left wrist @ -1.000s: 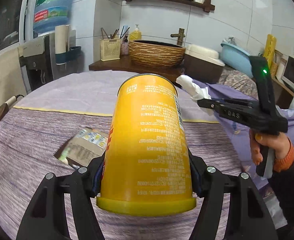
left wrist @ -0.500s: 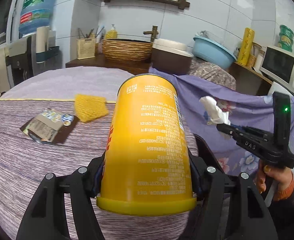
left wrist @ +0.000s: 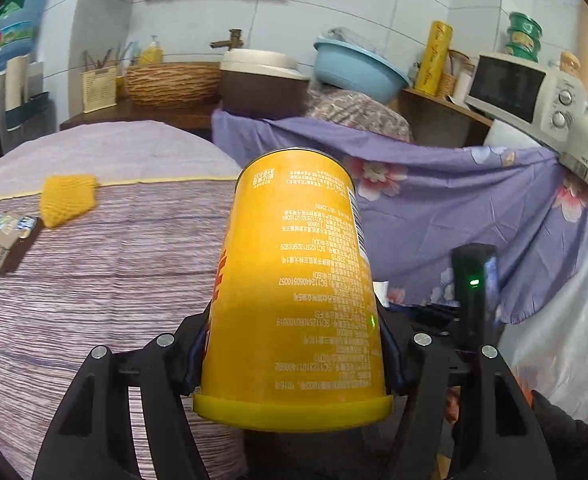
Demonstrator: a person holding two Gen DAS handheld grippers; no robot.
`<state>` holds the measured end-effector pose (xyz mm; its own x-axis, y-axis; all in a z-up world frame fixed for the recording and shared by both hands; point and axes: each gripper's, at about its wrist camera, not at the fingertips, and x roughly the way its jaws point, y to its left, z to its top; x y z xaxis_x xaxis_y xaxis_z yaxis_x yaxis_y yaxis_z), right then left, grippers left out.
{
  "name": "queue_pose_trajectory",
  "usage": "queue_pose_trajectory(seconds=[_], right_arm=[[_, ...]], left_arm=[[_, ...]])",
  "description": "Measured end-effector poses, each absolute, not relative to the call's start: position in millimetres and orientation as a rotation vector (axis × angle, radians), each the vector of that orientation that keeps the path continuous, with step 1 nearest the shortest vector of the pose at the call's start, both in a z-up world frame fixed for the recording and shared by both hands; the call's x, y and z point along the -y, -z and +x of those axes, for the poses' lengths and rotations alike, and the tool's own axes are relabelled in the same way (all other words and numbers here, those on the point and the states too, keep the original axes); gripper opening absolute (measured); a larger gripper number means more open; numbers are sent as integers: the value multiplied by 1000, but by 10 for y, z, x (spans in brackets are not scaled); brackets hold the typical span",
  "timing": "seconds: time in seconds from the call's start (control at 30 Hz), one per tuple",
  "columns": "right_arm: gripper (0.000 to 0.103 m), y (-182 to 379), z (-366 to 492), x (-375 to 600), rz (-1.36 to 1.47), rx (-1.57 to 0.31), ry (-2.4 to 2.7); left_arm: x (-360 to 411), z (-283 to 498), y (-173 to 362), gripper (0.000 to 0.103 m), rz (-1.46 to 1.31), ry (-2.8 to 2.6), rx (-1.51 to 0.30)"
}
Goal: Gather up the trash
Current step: 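Carry the tissue and can to the bin and open the right gripper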
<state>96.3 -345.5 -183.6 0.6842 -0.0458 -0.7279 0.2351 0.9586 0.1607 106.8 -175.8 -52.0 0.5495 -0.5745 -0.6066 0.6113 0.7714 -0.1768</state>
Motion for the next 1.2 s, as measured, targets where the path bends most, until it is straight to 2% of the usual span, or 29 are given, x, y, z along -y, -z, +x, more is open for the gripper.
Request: queue_pose_trajectory(seconds=[0.2, 0.3, 0.4, 0.43, 0.47, 0.6, 0.77, 1.2], right_arm=[[11, 2319, 1128, 3640, 291, -879, 197], [17, 2459, 1198, 3688, 312, -907, 181], [36, 2494, 1204, 3677, 302, -909, 191], [45, 2480, 1187, 3681, 303, -899, 194], [50, 2455, 1169, 3685, 299, -890, 198], [50, 2326, 1070, 3736, 262, -869, 243], [56, 2126, 860, 3980, 276, -833, 319], [57, 1833, 435, 4296, 334, -769, 409]], left_arm=[[2055, 1035, 702, 65, 118, 739, -728], [2142, 1036, 768, 65, 138, 752, -740], [2224, 1042, 837, 65, 159, 763, -755], [2247, 1046, 857, 65, 166, 768, -760], [2275, 1048, 883, 65, 175, 772, -765], [2351, 1063, 968, 65, 198, 785, -780], [2496, 1119, 1145, 65, 220, 810, -820], [2960, 1433, 1737, 65, 271, 797, -971]])
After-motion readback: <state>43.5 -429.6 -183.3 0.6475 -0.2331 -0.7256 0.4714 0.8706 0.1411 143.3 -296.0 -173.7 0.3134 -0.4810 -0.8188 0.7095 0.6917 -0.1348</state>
